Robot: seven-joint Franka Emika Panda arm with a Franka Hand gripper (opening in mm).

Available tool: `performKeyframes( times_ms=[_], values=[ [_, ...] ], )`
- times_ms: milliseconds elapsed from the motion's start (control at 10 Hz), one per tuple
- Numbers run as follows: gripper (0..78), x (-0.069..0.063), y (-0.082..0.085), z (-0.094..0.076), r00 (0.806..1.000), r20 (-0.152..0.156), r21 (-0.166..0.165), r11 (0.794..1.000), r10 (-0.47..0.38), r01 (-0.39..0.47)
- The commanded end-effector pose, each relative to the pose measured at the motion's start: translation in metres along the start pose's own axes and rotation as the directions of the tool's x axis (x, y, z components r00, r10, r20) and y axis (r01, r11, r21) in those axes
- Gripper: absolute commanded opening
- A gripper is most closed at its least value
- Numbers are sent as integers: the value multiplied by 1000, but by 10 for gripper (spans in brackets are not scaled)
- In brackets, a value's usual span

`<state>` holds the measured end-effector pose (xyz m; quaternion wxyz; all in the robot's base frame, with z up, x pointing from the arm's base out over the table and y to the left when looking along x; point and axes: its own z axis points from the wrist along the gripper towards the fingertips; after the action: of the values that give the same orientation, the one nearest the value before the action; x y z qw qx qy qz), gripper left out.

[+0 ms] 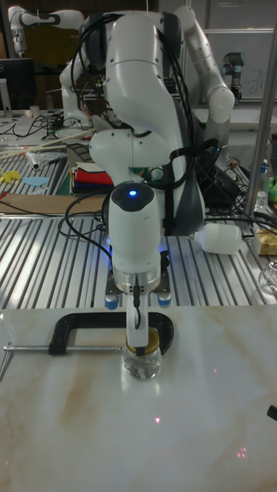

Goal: Screw the lid onto the jar

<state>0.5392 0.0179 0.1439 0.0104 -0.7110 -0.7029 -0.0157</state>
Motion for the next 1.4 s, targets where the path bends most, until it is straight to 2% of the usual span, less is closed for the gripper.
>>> performKeyframes(
  times_ms=[100, 1000, 1200, 1300, 1400],
  values=[
    [771, 0, 1, 0, 1000, -1, -2, 1000, 19, -19],
    [771, 0, 1, 0, 1000, 0, -2, 1000, 10, -10],
    [771, 0, 3, -2, 984, -2, -5, 984, -179, 179],
    [771, 0, 4, -3, 978, -5, -7, 978, -211, 211],
    [771, -2, 11, -8, 964, -24, -12, 965, -263, 263]
  ],
)
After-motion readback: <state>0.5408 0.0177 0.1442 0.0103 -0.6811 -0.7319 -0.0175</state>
